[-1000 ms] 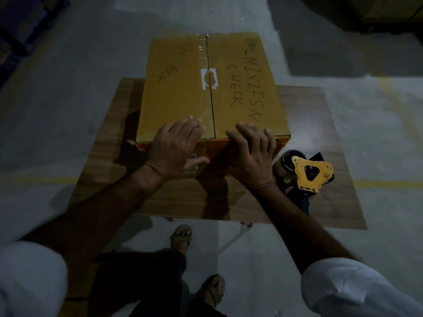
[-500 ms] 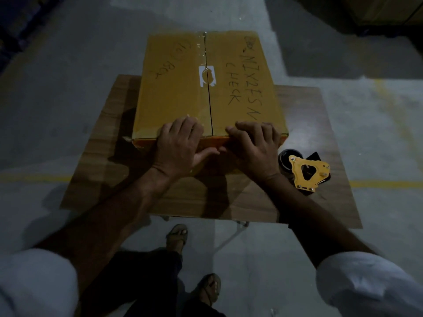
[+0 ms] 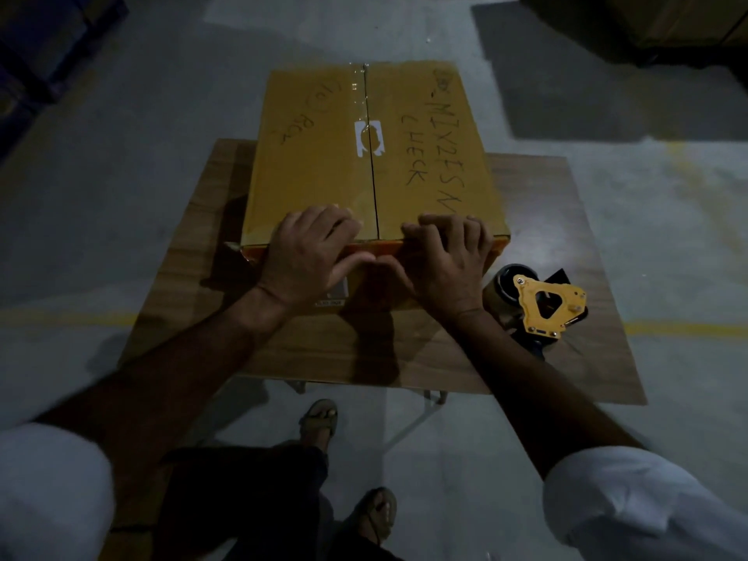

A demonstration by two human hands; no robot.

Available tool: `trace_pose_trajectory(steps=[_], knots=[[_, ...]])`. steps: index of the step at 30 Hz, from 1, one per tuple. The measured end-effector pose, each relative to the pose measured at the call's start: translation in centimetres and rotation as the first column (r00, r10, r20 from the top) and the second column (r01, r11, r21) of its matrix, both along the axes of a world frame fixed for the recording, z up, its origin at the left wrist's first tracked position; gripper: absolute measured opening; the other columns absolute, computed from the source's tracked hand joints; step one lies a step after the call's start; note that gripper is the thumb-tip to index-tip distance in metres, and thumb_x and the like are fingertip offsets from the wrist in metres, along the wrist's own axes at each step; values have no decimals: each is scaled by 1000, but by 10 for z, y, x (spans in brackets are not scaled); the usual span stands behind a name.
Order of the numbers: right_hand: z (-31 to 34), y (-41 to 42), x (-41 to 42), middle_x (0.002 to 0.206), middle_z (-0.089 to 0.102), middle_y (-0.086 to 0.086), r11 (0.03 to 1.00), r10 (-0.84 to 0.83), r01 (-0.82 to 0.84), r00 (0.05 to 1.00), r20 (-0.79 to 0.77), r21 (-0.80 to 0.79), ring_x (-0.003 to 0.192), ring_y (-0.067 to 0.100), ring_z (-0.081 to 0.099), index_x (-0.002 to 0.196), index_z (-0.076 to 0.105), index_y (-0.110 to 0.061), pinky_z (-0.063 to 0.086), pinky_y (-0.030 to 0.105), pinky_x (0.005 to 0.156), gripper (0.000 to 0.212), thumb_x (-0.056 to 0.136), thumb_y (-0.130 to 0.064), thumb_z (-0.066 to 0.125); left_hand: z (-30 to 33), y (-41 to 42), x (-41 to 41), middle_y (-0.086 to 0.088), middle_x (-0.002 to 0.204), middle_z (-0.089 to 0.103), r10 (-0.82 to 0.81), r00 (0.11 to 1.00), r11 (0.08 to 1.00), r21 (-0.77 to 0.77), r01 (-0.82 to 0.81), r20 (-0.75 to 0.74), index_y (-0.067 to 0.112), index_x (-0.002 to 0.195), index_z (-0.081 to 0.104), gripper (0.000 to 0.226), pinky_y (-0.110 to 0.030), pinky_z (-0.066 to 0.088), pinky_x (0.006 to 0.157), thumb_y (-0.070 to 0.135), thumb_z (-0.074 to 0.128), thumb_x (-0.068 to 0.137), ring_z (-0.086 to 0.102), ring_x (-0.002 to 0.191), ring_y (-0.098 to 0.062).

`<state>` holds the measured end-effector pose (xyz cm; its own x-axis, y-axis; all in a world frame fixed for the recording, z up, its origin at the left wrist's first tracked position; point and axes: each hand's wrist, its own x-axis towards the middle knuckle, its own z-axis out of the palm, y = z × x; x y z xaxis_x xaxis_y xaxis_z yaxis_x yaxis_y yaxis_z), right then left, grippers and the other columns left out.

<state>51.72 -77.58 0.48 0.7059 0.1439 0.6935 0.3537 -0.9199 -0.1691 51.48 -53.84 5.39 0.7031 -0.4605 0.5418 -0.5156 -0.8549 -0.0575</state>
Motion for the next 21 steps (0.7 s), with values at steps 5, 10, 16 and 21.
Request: trace_pose_trajectory(steps=[5, 10, 16, 21], knots=[[-1, 4, -7, 135, 41, 7, 999, 3, -5, 999, -40, -34, 126, 31, 42, 132, 47, -23, 12, 43, 121, 92, 62, -71, 83, -4, 9, -5, -18, 143, 54, 26, 998, 974, 226, -11, -62, 7, 143, 44, 97, -47, 47, 95, 53, 88, 70, 53, 132, -36], [9, 21, -9, 130, 46, 10, 993, -97, 102, 991, -87, 55, 121, 32, 42, 119, 54, -24, 25, 50, 112, 81, 74, -90, 59, 2, -2, -4, -17, 132, 59, 57, 998, 990, 131, -55, -18, 8, 133, 52, 79, -46, 46, 91, 52, 84, 75, 58, 121, -37], [9, -10, -7, 135, 45, 14, 976, 54, -64, 997, -52, -211, 123, 34, 39, 138, 45, -20, 25, 48, 109, 89, 67, -55, 85, 1, -11, -10, -15, 135, 53, 191, 980, 939, 302, -166, -54, 11, 137, 40, 102, -46, 45, 98, 66, 86, 64, 53, 122, -33], [26, -16, 7, 115, 54, 12, 978, 32, -29, 999, 14, -208, 107, 32, 48, 119, 55, -22, 31, 46, 101, 65, 82, -74, 67, 7, -22, -6, -14, 111, 56, 180, 984, 966, 184, -180, 16, 8, 117, 53, 78, -42, 45, 84, 76, 63, 81, 54, 96, -31]])
